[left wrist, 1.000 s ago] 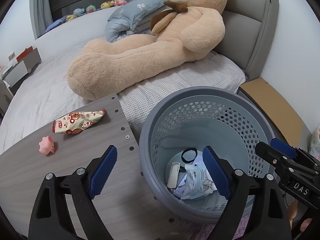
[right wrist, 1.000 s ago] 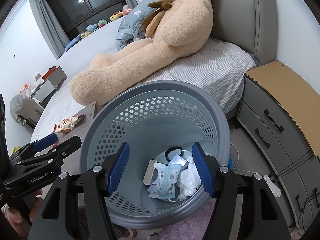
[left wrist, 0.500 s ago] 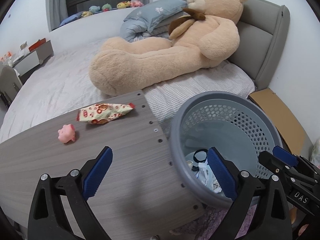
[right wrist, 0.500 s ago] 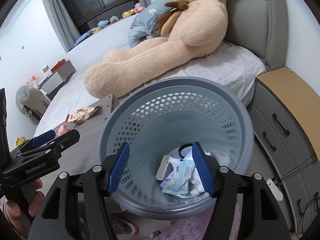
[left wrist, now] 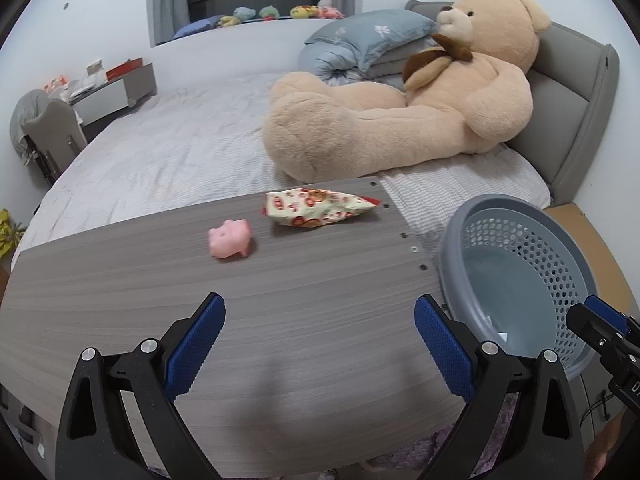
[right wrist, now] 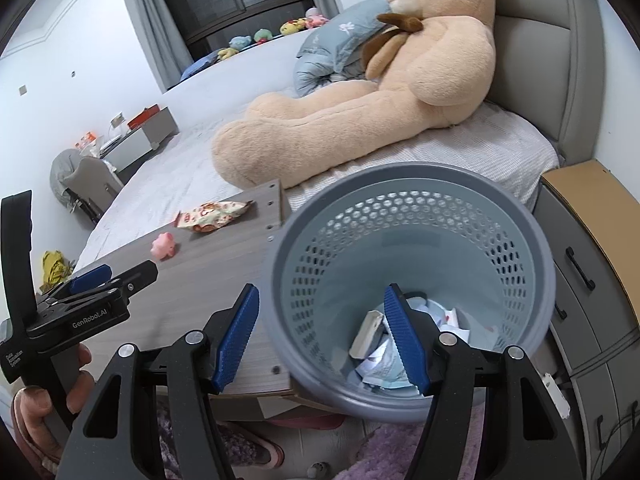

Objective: Collect trash
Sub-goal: 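Withdraw both grippers from the basket back over the table, then grasp the pink pig toy with the left gripper while the right gripper approaches the snack wrapper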

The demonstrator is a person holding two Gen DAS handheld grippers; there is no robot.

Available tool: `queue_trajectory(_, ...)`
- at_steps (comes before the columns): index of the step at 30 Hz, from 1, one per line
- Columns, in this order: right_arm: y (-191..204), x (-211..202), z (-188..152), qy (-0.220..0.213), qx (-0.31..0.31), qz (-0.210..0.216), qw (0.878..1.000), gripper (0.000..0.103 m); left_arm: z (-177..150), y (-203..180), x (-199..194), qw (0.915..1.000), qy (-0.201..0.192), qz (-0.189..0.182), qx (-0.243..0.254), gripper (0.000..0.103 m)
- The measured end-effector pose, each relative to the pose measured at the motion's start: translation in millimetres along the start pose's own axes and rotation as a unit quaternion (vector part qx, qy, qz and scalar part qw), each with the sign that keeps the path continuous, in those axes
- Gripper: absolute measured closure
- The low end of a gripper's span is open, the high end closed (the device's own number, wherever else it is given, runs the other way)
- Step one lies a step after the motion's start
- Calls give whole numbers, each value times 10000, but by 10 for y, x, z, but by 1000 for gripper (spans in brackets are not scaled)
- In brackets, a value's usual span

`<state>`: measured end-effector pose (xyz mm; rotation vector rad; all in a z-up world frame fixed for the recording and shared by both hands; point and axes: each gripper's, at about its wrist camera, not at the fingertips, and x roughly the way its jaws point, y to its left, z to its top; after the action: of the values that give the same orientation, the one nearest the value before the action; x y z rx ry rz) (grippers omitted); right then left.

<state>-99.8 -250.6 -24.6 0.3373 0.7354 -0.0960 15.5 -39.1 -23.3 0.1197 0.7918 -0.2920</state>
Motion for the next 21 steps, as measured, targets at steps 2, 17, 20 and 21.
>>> queue_trajectory(2,108,5,-13,-1,-96,38,9999,41,-28,91,-36,10000,-31,44,-49,9)
queue_trajectory(17,767,386,42,167,-591,519,9968,29,-92,892,102,9959,50,582,-692,7)
queue_trajectory(20,877,513,122,177,-609,628,9960,29,-45,1051,229,9939,131,714,-831,7)
queue_trajectory(21,902,543,132,177,-622,663,9957,29,-15,1101,290,9934,163,726,-871,7)
